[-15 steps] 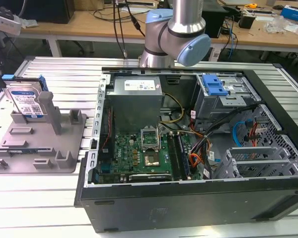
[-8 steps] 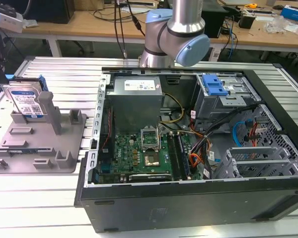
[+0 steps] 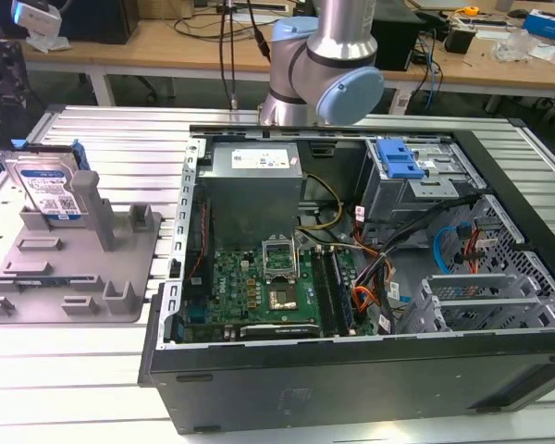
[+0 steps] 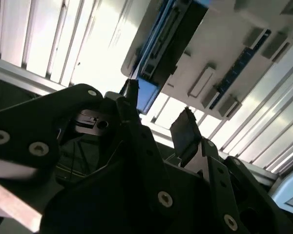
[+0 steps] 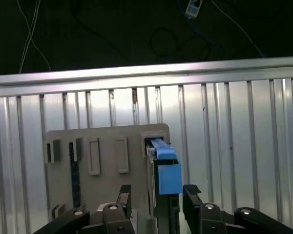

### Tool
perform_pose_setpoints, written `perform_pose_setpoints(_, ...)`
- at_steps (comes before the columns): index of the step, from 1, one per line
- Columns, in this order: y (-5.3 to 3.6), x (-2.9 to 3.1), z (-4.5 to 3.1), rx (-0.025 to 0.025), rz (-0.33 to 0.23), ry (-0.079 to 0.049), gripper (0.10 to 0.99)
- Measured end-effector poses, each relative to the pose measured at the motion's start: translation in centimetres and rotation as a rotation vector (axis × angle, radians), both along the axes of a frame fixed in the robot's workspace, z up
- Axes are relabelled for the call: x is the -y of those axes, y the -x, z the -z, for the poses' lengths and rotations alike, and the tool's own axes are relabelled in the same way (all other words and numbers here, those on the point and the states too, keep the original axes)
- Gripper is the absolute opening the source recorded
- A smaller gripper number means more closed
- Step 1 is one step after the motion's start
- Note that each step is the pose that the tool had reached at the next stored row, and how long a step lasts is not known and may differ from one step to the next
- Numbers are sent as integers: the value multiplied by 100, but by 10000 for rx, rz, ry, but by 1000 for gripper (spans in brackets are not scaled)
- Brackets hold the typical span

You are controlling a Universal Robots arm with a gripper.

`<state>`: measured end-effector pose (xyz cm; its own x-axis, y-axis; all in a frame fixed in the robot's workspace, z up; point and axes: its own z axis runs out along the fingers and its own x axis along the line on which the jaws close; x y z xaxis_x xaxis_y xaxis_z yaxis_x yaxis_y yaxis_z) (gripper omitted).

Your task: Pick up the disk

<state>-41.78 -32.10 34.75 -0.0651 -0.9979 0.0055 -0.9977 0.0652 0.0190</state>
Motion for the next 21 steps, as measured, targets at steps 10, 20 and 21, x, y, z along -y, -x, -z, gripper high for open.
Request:
perform_pose_setpoints(10, -15, -34, 35, 1, -2, 17, 541)
perform_pose_setpoints(20, -13, -103, 184, 1, -32, 93, 541)
perform_pose_setpoints(21, -11, -103, 197, 0, -43, 97, 541)
